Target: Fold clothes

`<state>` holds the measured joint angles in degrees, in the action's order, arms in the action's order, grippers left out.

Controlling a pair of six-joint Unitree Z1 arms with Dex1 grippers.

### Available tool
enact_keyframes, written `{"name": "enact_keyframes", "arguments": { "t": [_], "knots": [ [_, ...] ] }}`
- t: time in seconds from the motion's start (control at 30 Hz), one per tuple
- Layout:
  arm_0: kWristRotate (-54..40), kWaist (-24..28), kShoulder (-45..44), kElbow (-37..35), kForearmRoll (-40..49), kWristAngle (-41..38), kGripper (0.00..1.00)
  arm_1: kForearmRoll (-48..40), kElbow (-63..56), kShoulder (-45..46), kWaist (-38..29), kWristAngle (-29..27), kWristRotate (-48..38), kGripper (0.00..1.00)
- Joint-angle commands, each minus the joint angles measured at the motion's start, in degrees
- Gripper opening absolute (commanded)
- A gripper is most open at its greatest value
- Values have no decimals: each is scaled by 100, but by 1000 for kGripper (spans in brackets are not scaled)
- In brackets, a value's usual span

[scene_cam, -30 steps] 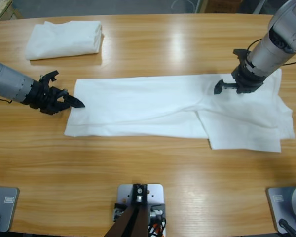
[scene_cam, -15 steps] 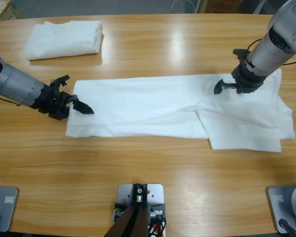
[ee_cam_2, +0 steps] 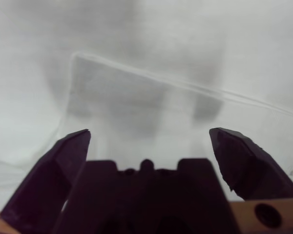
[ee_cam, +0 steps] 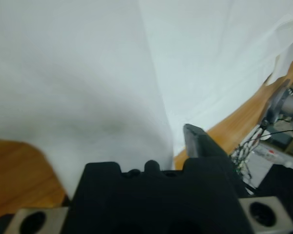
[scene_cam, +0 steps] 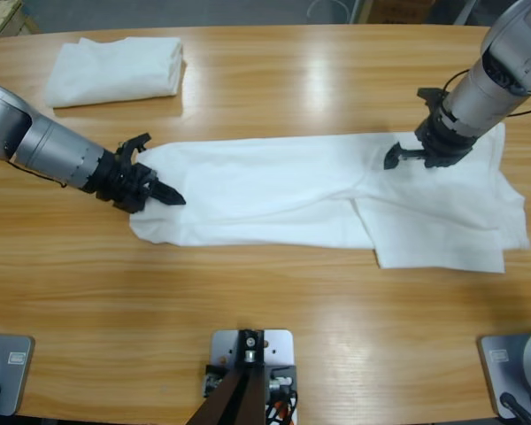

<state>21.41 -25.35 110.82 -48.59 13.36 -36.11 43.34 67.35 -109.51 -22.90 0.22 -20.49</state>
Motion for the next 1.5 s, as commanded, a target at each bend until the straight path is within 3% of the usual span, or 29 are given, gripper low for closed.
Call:
{"name": "enact_keyframes", "arguments": {
  "t": [0.03, 0.2, 0.43, 0.7, 1.0, 1.17, 1.33, 1.5],
  "knots": [
    [137, -97, -474, 216, -181, 1342, 0, -11, 6, -288, -96, 74, 71, 1000],
    [136, -303, -581, 188, 19, 2019, 0, -36, 6, -307, -119, 92, 71, 1000],
    [125, -339, -560, 202, 105, 2219, 0, -20, 2, -262, -120, 92, 71, 1000],
    [-37, -276, -895, -100, 1241, 2889, 0, 15, 206, 218, -127, 139, 256, 1000],
    [-1049, 1297, -1644, -1130, 3567, 3928, 0, 50, 252, 141, -127, 285, 282, 1000],
    [-1353, 1735, -1606, -1872, 4772, 4604, 0, 78, 252, 115, -127, 268, 326, 1000],
    [-1598, 2099, -1722, -2051, 5456, 5250, 0, 78, 252, 79, -124, 254, 330, 1000],
    [-1728, 2160, -1938, -2876, 6265, 5606, 0, 70, 252, 58, -120, 171, 370, 1000]
  ]
}}
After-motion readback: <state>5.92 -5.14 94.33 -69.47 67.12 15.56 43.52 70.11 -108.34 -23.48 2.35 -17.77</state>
